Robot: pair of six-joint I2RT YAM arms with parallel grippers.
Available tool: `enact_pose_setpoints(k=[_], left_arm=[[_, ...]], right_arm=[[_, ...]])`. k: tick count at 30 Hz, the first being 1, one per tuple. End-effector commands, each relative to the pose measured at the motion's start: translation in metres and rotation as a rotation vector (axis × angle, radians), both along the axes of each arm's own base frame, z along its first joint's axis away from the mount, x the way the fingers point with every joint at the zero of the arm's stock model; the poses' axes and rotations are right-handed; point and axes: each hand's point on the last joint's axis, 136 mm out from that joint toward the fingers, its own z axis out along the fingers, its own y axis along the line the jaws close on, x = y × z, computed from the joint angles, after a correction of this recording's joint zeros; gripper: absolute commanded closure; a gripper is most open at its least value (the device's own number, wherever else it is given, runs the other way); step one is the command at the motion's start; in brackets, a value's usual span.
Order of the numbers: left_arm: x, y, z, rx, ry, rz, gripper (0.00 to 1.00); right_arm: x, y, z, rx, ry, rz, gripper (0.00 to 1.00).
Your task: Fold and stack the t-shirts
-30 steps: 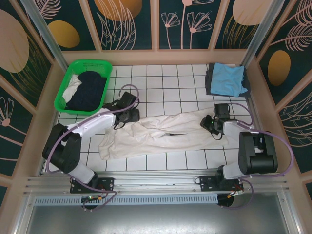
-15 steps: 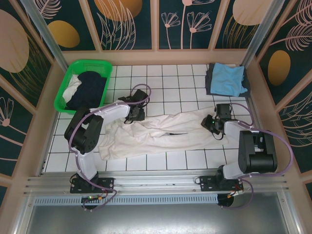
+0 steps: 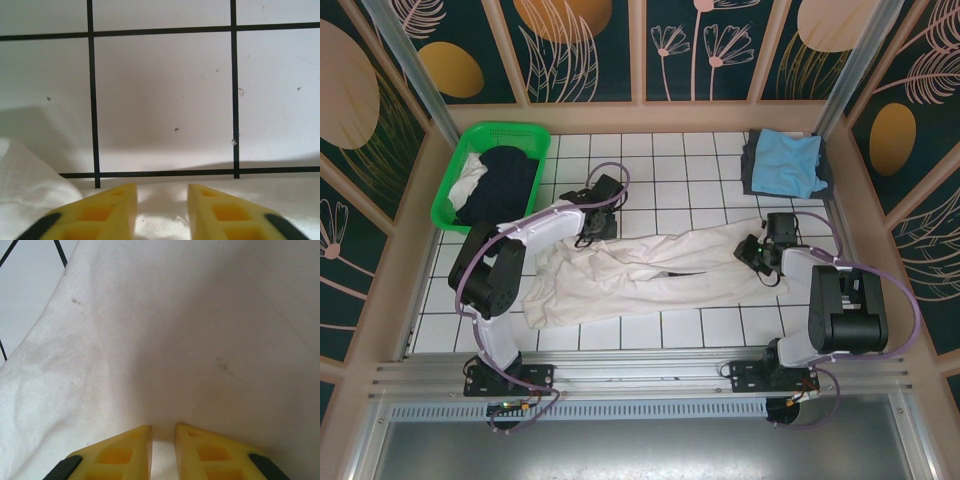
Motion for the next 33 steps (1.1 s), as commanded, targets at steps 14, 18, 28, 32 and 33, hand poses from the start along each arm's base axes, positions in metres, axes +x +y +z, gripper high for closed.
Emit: enact_pose_setpoints(k=[14, 18, 28, 32, 33], left_arm=[[-0.017, -0.006, -0.035, -0.015, 0.096, 0.019, 0.65], [-0.015, -0.005, -0.032, 0.001, 0.090, -0.004, 0.85], [-0.016, 0.010, 0.021, 0.028, 0.014, 0.034, 1.00], [-0.031, 0.030, 0.049, 0.043, -0.030, 0.095, 1.00], [-0.036, 0.032, 0.051, 0.034, -0.036, 0.101, 1.00]], right_arm=[[-0.002, -0.004, -0.004, -0.006, 0.016, 0.003, 0.79], [-0.002, -0.007, -0.004, -0.010, 0.015, -0.008, 0.79], [-0.004, -0.015, 0.004, -0.008, -0.005, -0.024, 0.79], [-0.004, -0.014, 0.007, -0.006, -0.015, -0.021, 0.79], [-0.004, -0.013, 0.008, 0.000, -0.018, -0.018, 0.79]])
